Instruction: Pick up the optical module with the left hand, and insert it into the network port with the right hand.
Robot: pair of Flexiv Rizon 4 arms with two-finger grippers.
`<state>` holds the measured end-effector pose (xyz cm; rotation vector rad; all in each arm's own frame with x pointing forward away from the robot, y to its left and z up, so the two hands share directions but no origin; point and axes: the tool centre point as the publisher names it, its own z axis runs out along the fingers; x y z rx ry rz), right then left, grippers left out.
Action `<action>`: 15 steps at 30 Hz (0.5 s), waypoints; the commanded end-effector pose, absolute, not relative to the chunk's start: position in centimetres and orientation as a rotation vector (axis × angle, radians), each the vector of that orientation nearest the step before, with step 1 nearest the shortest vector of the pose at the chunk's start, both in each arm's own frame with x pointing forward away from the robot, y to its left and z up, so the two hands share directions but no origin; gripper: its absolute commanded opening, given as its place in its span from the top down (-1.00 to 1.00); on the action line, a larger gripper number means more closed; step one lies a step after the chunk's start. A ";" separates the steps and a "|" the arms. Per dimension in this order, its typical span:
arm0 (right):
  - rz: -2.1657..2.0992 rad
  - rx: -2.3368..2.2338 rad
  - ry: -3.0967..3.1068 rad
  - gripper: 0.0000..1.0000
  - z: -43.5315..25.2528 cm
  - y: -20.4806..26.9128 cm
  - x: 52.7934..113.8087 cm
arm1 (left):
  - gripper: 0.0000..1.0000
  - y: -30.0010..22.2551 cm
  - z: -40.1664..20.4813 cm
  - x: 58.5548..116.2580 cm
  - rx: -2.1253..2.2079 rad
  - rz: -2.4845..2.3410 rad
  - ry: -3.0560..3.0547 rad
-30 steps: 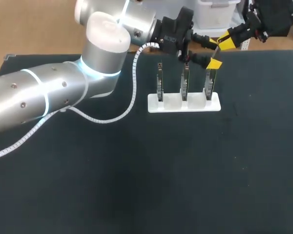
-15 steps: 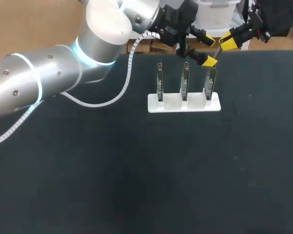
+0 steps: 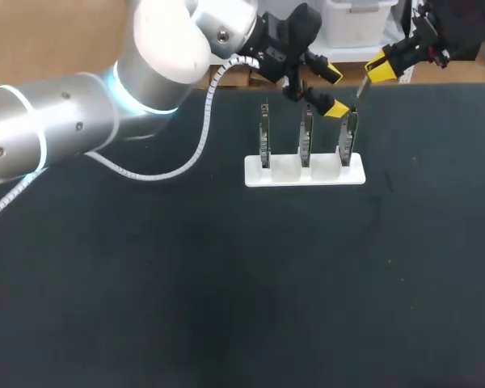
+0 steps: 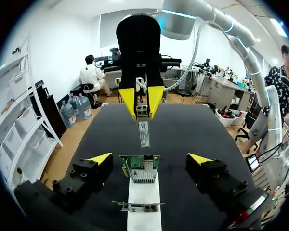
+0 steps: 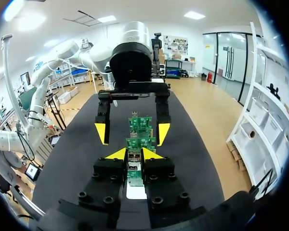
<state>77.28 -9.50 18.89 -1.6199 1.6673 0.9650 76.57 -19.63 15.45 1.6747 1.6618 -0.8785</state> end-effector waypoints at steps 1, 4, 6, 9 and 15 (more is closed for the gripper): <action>0.962 -1.624 1.672 1.00 19.0 -9.4 77.3 | -1.00 -19.6 15.4 76.1 1.674 -0.856 1.690; 0.961 -1.626 1.675 1.00 19.0 -9.4 77.4 | -1.00 -19.6 15.2 76.1 1.694 -0.835 1.694; 0.962 -1.628 1.676 1.00 19.0 -9.4 77.4 | -1.00 -19.7 15.1 76.1 1.696 -0.834 1.697; 0.963 -1.631 1.676 1.00 19.0 -9.4 77.4 | -1.00 -19.8 15.0 76.1 1.699 -0.831 1.699; 0.962 -1.631 1.676 1.00 19.0 -9.5 77.5 | -1.00 -20.0 14.9 76.3 1.707 -0.829 1.706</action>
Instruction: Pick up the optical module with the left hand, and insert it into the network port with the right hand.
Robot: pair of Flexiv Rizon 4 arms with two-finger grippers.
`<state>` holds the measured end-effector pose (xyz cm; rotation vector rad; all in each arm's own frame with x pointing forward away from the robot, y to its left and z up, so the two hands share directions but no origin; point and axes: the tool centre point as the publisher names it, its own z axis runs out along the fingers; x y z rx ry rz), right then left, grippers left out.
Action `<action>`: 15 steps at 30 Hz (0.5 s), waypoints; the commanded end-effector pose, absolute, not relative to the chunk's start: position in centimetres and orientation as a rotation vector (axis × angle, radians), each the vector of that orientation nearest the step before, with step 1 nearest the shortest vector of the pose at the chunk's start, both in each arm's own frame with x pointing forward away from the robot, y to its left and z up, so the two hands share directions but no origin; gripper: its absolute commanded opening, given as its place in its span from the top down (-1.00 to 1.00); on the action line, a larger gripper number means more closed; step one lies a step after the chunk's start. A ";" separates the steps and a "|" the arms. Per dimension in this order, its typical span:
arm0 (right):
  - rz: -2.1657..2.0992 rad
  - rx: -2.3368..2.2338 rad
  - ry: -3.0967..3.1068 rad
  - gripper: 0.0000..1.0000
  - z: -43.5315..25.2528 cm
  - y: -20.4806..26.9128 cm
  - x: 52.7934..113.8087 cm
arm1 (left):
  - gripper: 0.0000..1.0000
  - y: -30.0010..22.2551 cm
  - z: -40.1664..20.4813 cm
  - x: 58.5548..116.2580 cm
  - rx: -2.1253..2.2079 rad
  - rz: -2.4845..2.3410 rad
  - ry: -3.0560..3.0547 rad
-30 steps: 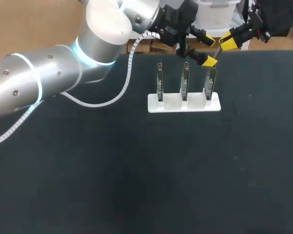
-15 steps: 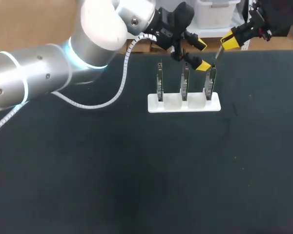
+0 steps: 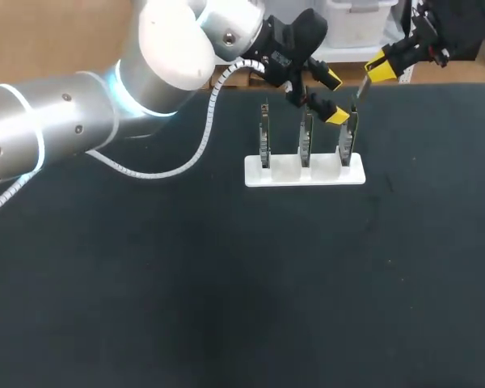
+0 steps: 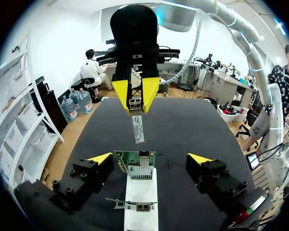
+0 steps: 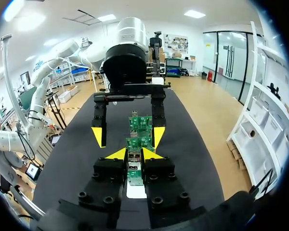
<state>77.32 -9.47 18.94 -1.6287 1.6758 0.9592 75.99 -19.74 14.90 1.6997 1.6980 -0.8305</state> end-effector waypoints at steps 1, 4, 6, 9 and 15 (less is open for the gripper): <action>0.963 -1.632 1.676 1.00 19.0 -9.5 77.5 | -1.00 -20.0 14.8 76.4 1.712 -0.824 1.708; 0.964 -1.634 1.677 1.00 19.0 -9.5 77.5 | -1.00 -20.0 14.8 76.4 1.717 -0.818 1.705; 0.960 -1.642 1.680 1.00 19.0 -9.5 77.5 | -1.00 -20.0 14.7 76.4 1.719 -0.817 1.707; 0.963 -1.649 1.681 1.00 19.0 -9.6 77.4 | -1.00 -20.0 14.6 76.4 1.717 -0.817 1.712; 0.959 -1.668 1.679 1.00 19.1 -9.6 77.6 | -1.00 -20.1 14.3 76.5 1.715 -0.820 1.723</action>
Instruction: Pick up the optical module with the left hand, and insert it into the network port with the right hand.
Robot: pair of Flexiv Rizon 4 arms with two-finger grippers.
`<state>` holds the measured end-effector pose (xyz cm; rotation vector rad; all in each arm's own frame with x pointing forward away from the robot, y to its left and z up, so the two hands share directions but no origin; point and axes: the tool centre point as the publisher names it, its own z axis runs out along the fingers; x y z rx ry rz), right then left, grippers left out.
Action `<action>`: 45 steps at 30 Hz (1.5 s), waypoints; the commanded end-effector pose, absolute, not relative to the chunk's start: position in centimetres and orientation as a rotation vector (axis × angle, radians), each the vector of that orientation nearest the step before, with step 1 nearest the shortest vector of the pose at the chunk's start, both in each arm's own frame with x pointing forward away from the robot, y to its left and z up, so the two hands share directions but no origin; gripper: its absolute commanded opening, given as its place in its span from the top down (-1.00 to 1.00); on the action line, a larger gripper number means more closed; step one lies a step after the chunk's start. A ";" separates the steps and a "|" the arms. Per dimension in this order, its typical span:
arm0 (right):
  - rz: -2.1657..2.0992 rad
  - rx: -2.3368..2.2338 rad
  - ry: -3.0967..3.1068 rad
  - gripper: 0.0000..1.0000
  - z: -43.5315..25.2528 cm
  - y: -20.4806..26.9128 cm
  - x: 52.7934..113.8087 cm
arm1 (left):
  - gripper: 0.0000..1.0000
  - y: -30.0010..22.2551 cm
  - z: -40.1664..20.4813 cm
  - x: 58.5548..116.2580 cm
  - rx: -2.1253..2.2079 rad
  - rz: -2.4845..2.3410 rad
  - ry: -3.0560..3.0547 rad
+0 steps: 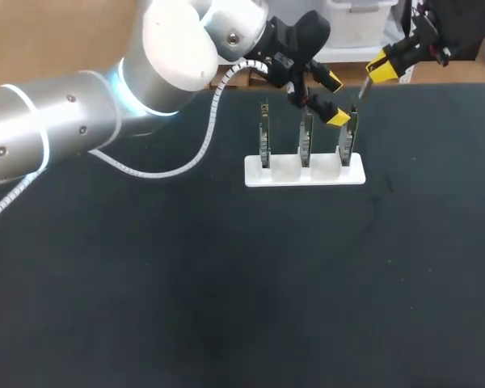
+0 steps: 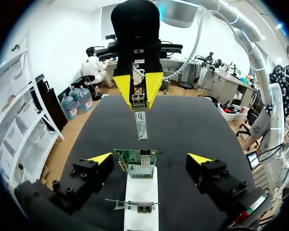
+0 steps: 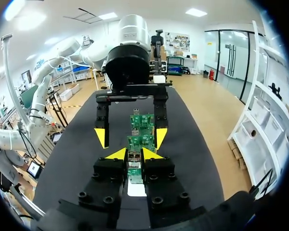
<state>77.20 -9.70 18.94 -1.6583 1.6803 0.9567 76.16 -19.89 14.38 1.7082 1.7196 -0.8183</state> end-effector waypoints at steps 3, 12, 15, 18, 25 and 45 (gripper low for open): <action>0.954 -1.674 1.678 1.00 19.2 -9.7 77.7 | -1.00 -20.2 14.3 76.5 1.715 -0.821 1.724; 0.942 -1.714 1.671 1.00 19.4 -9.6 77.6 | -1.00 -20.5 14.3 76.5 1.716 -0.835 1.716; 0.935 -1.728 1.672 1.00 19.5 -9.5 77.5 | -1.00 -20.5 14.4 76.6 1.714 -0.837 1.712; 0.924 -1.739 1.672 1.00 19.5 -9.5 77.5 | -1.00 -20.5 14.3 76.6 1.710 -0.838 1.714; 0.901 -1.777 1.675 1.00 19.5 -9.4 77.3 | -1.00 -20.5 14.3 76.6 1.710 -0.838 1.714; 0.807 -1.819 1.725 1.00 18.7 -8.1 76.7 | -1.00 -20.5 14.3 76.6 1.710 -0.838 1.714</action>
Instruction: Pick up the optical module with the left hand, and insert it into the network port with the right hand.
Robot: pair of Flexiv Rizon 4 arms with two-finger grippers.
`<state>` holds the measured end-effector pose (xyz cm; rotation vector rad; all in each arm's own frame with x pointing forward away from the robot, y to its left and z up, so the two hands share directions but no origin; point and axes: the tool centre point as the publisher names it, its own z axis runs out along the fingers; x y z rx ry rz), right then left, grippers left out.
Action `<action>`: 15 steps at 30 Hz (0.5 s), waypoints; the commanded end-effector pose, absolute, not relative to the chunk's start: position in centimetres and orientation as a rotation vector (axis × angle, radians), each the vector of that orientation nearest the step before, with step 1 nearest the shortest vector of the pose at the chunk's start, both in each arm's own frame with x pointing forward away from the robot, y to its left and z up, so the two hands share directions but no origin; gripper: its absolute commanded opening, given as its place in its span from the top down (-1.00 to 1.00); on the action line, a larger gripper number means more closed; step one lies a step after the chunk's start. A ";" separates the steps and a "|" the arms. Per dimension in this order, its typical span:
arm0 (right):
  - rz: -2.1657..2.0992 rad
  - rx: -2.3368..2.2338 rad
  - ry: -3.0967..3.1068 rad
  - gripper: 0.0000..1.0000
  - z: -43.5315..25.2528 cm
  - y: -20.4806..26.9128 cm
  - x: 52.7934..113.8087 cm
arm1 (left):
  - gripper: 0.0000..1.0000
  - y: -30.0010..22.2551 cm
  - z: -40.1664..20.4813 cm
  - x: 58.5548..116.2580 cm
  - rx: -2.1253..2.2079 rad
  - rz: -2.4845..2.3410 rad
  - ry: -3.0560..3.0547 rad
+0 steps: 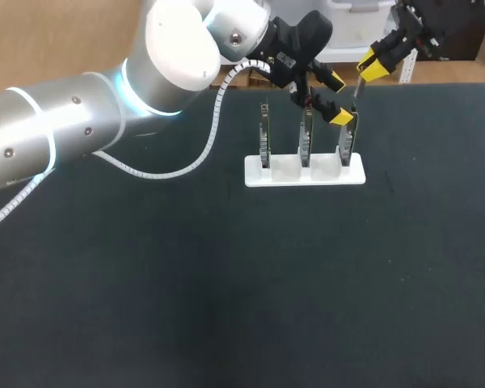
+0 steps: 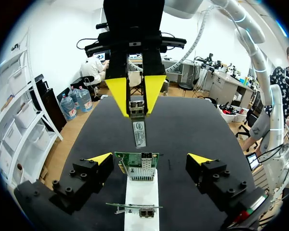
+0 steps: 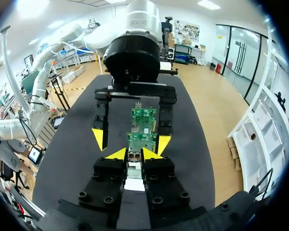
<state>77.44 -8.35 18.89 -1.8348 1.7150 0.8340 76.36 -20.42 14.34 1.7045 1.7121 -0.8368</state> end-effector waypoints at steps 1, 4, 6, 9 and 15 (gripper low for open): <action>0.801 -1.814 1.730 1.00 18.7 -8.1 76.7 | -1.00 -20.5 14.3 76.6 1.710 -0.838 1.714; 0.810 -1.801 1.739 1.00 18.3 -8.2 76.5 | -1.00 -20.5 14.3 76.6 1.710 -0.838 1.714; 0.814 -1.795 1.743 1.00 18.1 -8.2 76.3 | -1.00 -20.5 14.3 76.6 1.710 -0.838 1.714; 0.816 -1.795 1.751 1.00 17.9 -8.3 76.0 | -1.00 -20.5 14.3 76.6 1.710 -0.838 1.714; 0.817 -1.804 1.754 1.00 17.8 -8.4 76.0 | -1.00 -20.5 14.3 76.6 1.710 -0.838 1.714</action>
